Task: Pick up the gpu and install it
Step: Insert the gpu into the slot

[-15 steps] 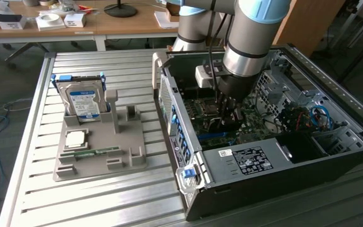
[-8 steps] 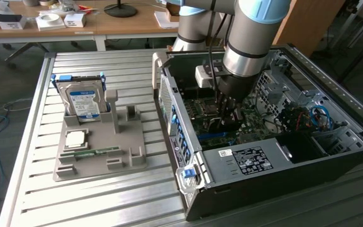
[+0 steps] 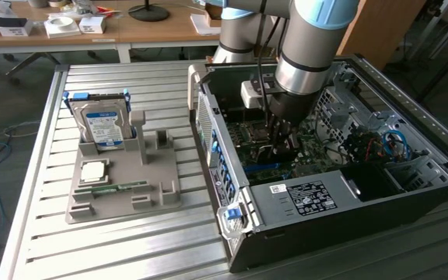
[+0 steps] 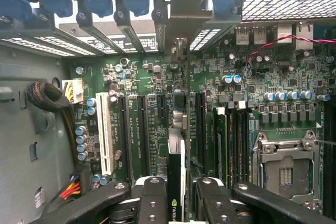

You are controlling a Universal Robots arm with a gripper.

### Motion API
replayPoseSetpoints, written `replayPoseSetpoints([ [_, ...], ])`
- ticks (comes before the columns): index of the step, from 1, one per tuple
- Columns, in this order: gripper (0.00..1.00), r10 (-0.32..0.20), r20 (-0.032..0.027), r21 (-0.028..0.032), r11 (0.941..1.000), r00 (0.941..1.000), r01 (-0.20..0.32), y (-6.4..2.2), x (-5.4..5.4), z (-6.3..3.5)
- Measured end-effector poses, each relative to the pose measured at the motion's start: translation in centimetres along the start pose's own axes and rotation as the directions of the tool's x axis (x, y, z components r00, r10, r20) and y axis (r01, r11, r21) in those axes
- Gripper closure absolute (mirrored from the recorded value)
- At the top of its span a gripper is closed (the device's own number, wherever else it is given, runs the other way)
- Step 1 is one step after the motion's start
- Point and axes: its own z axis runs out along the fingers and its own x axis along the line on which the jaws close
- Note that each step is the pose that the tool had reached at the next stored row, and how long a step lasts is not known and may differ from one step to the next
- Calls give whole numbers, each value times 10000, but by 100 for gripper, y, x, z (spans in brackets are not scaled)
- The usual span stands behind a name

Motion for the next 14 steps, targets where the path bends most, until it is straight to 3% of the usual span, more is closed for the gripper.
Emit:
replayPoseSetpoints([
  [14,74,0,-1,-1,10000,10000,0,15,3,-1],
])
